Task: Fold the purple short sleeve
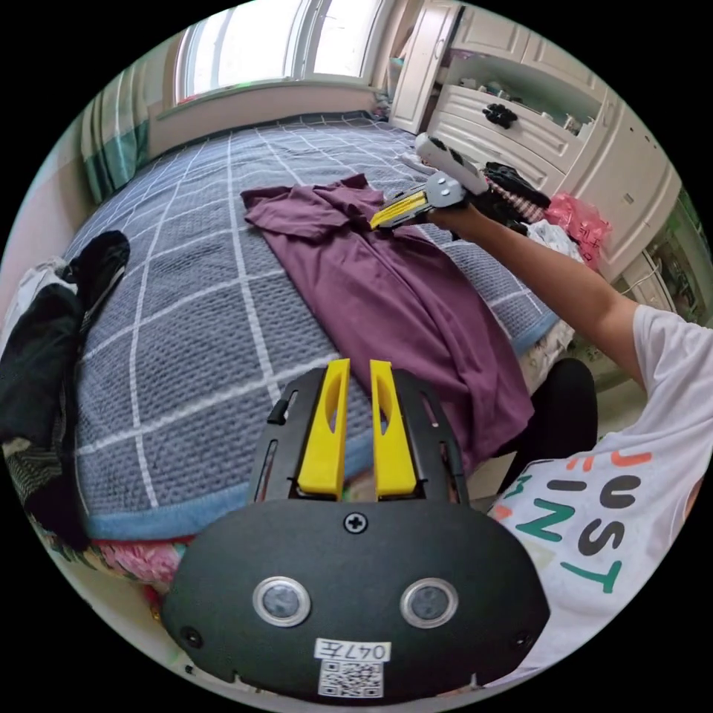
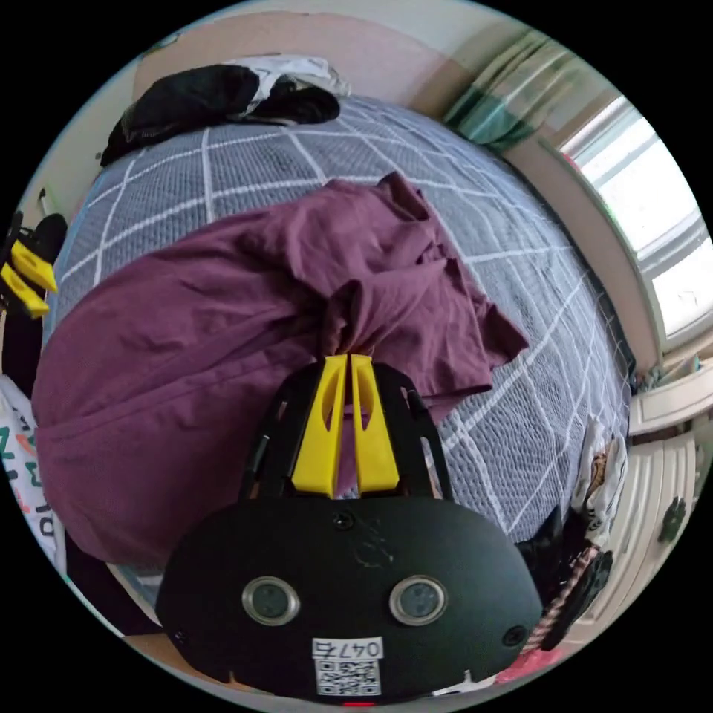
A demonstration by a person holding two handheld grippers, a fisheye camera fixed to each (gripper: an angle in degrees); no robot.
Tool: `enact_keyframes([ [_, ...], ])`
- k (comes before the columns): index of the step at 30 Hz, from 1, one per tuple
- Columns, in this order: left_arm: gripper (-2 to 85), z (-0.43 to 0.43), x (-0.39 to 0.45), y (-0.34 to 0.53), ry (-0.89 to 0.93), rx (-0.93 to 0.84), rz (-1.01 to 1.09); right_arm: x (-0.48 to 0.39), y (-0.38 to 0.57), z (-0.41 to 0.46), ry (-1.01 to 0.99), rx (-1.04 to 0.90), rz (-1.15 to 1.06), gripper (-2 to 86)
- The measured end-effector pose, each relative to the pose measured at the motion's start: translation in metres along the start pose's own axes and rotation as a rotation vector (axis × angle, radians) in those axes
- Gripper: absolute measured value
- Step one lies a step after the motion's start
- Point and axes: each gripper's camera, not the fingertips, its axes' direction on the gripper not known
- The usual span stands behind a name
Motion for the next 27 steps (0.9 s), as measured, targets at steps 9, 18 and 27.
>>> enact_keyframes([
  [9,6.2,-0.016,0.042,0.077,0.092,-0.032,0.044,-0.138,0.071,-0.155,-0.189,0.280,-0.030,3.8],
  [18,10.1,0.002,0.091,0.122,0.139,-0.065,0.154,-0.357,0.196,-0.199,-0.052,0.118,-0.090,6.2],
  [27,3.0,0.026,0.121,0.134,-0.040,-0.104,0.127,-0.400,0.214,-0.202,0.046,0.065,0.008,0.4],
])
